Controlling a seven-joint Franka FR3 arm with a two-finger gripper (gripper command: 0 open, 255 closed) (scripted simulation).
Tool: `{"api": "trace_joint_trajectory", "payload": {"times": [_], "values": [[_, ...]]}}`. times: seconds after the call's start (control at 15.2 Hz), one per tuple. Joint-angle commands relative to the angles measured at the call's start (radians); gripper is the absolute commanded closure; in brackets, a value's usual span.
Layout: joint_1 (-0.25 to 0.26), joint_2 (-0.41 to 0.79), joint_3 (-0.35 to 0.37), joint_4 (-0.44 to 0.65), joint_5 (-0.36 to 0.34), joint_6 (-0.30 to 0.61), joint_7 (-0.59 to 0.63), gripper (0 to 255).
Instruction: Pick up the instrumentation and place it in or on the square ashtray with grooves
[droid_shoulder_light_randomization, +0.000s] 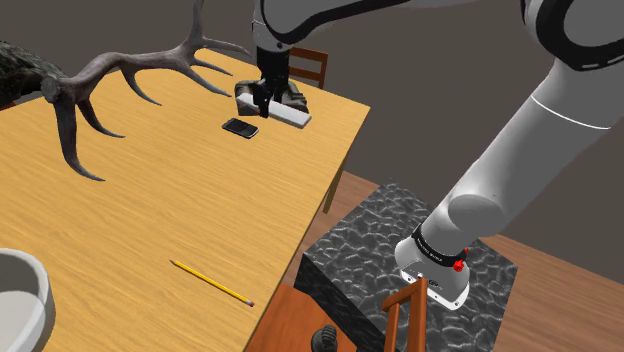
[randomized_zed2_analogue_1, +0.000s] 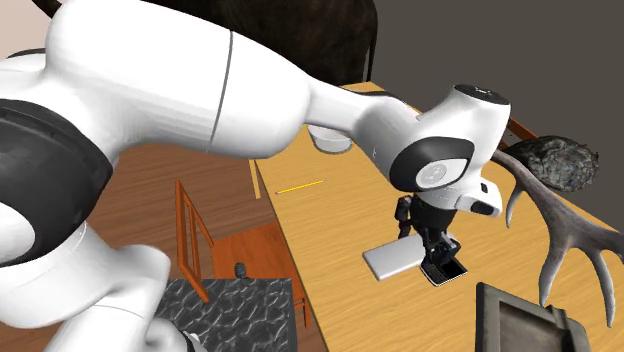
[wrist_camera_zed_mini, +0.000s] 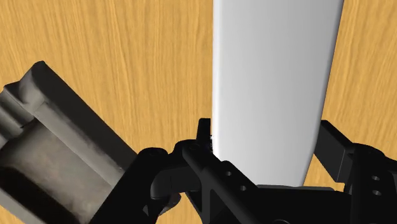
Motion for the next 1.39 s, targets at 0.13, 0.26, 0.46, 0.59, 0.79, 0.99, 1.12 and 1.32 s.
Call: {"api": "trace_joint_trajectory", "payload": {"times": [0.13, 0.26, 0.46, 0.59, 0.79, 0.99, 1.12, 1.32], "values": [[-0.031, 0.092, -0.031, 0.109, -0.025, -0.019, -0.053, 255], [-0.046, 0.143, -0.046, 0.176, -0.036, -0.036, -0.081, 255], [-0.066, 0.226, -0.066, 0.289, -0.051, -0.066, -0.121, 255], [-0.078, 0.286, -0.078, 0.373, -0.060, -0.092, -0.147, 255], [-0.094, 0.383, -0.095, 0.517, -0.072, -0.138, -0.185, 255], [-0.107, 0.496, -0.110, 0.691, -0.083, -0.200, -0.223, 255], [-0.113, 0.585, -0.120, 0.834, -0.089, -0.253, -0.248, 255], [-0.116, 0.633, -0.125, 0.887, -0.093, -0.257, -0.260, 255]]}}
